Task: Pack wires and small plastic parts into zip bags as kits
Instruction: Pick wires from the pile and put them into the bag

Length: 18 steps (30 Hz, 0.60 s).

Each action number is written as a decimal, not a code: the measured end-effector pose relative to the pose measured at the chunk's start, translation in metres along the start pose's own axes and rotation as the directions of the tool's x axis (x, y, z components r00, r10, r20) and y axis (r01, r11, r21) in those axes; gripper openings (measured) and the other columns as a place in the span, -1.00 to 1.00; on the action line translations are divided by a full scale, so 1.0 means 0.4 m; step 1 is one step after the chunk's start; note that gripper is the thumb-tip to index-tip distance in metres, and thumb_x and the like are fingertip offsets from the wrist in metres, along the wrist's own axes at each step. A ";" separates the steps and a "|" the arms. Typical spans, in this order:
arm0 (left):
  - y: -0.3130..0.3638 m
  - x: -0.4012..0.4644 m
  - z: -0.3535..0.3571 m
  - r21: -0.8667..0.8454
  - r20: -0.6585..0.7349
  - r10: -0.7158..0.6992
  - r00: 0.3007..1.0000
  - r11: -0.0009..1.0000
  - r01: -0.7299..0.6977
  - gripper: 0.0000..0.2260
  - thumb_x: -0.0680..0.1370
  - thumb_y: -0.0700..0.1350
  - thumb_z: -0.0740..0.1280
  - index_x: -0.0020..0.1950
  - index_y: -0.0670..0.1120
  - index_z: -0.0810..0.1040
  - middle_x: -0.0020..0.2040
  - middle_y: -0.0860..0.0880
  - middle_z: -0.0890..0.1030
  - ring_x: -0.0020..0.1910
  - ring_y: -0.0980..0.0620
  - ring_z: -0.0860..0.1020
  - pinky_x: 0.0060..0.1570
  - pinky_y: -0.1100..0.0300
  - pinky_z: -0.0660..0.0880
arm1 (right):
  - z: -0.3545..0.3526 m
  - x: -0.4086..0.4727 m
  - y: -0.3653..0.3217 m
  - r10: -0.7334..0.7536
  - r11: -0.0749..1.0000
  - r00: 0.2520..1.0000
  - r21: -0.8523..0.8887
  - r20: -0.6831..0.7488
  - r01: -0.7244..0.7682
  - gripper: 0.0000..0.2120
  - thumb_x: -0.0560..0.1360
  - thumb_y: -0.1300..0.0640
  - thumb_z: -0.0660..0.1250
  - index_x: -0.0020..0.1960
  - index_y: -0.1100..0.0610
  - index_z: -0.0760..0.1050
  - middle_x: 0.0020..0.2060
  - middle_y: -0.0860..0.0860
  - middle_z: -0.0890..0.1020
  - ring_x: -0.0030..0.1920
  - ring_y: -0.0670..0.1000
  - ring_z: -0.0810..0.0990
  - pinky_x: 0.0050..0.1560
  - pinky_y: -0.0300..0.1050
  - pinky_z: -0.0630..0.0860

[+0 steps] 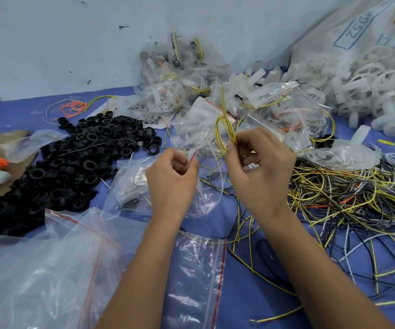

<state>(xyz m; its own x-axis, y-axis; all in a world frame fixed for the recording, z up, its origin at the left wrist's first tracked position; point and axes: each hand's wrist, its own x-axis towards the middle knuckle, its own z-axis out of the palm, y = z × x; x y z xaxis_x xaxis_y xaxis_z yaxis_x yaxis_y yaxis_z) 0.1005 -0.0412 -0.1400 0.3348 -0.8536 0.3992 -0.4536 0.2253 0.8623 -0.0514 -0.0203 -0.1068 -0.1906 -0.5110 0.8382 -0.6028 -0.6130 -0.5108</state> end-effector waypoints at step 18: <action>-0.003 0.012 0.005 -0.362 -0.077 -0.153 0.985 0.925 0.115 -0.89 0.51 -0.19 0.51 -0.08 -0.12 0.60 -0.29 -0.03 0.68 -0.33 0.03 0.66 -0.24 0.09 0.62 | 0.042 -0.039 0.011 0.469 0.804 0.684 0.050 0.560 -0.592 -0.89 0.55 0.29 0.37 -0.02 0.11 0.51 -0.45 0.01 0.67 -0.49 0.04 0.67 -0.44 -0.06 0.63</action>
<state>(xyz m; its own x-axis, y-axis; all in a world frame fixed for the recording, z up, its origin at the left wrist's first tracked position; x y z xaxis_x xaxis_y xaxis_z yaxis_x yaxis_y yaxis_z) 0.1010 -0.0467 -0.1398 0.4623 -0.8395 0.2855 -0.0821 0.2801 0.9565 -0.0381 -0.0252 -0.1254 0.0208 -0.9738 0.2266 -0.3327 -0.2205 -0.9169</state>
